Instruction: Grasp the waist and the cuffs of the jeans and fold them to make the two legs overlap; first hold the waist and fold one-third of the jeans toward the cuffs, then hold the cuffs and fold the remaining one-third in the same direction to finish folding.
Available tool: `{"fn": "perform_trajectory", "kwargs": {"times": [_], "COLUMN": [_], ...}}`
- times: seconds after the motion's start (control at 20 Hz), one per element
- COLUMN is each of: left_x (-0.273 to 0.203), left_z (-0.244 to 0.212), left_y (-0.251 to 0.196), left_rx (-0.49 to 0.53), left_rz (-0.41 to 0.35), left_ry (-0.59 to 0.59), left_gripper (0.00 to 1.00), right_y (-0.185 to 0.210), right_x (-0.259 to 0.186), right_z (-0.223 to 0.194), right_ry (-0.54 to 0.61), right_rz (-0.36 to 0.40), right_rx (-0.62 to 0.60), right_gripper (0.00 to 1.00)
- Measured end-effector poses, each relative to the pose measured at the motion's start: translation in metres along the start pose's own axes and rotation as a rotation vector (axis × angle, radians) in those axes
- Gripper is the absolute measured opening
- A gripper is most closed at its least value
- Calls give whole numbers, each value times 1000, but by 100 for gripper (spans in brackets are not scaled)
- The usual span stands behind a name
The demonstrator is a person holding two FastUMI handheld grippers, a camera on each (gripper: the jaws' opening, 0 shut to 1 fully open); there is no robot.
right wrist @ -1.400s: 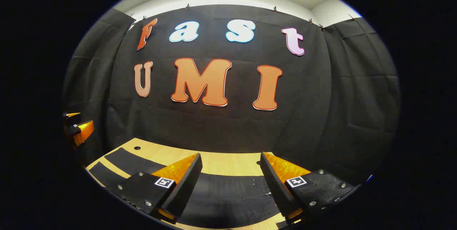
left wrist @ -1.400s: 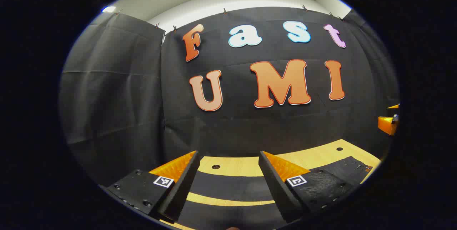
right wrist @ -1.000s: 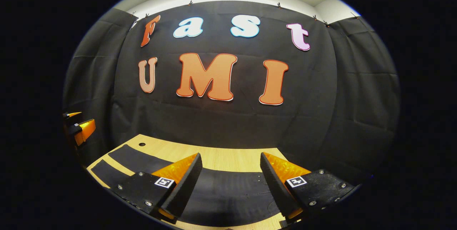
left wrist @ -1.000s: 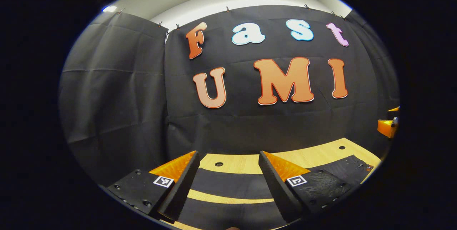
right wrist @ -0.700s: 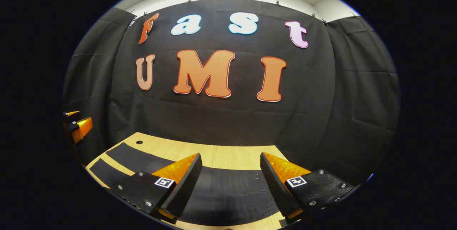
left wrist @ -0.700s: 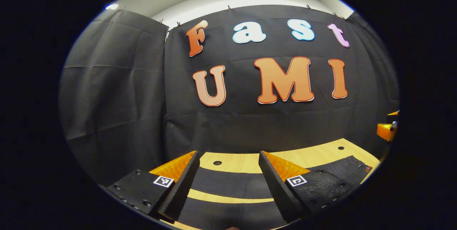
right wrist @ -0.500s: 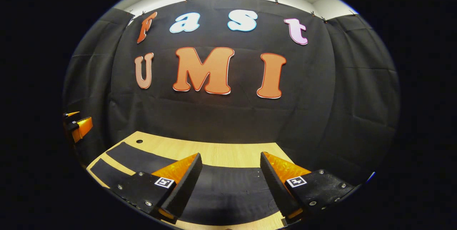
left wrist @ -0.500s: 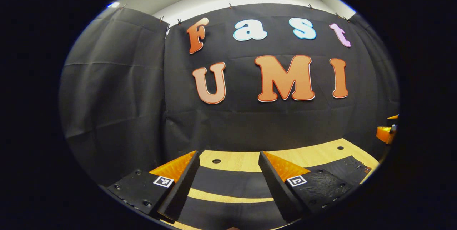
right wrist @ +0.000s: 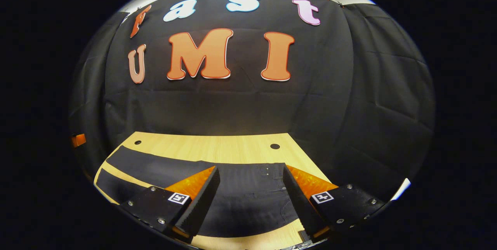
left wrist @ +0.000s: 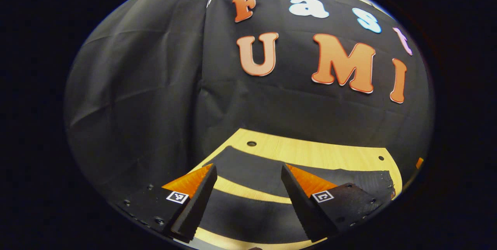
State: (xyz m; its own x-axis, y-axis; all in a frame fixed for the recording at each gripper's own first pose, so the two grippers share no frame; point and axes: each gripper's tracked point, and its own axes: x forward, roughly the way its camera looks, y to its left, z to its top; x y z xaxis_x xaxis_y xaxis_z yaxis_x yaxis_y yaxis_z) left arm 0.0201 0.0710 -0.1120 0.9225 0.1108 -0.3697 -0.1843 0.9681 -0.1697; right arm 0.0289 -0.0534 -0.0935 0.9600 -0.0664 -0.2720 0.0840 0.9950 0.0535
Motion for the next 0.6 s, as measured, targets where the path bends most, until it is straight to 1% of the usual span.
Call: {"fn": "perform_trajectory", "kwargs": {"times": [0.15, 0.25, 0.4, 0.6], "left_x": [11, 15, 18, 23], "left_z": [-26, -43, -70, -99], "left_y": [26, 37, 54, 89], "left_rx": [-25, -37, -88, -138], "left_rz": [62, 85, 100, 172], "left_ry": [94, 156, 245, 364], "left_gripper": [99, 99, 99, 99], "right_y": [-9, -20, -36, -57], "right_x": [12, 16, 26, 37], "right_z": [-19, -35, -57, -94], "right_ry": [82, 144, 219, 338], "right_rz": [11, 1, -5, -15], "right_rx": [42, 68, 127, 196], "right_gripper": [98, 99, 99, 99]}}
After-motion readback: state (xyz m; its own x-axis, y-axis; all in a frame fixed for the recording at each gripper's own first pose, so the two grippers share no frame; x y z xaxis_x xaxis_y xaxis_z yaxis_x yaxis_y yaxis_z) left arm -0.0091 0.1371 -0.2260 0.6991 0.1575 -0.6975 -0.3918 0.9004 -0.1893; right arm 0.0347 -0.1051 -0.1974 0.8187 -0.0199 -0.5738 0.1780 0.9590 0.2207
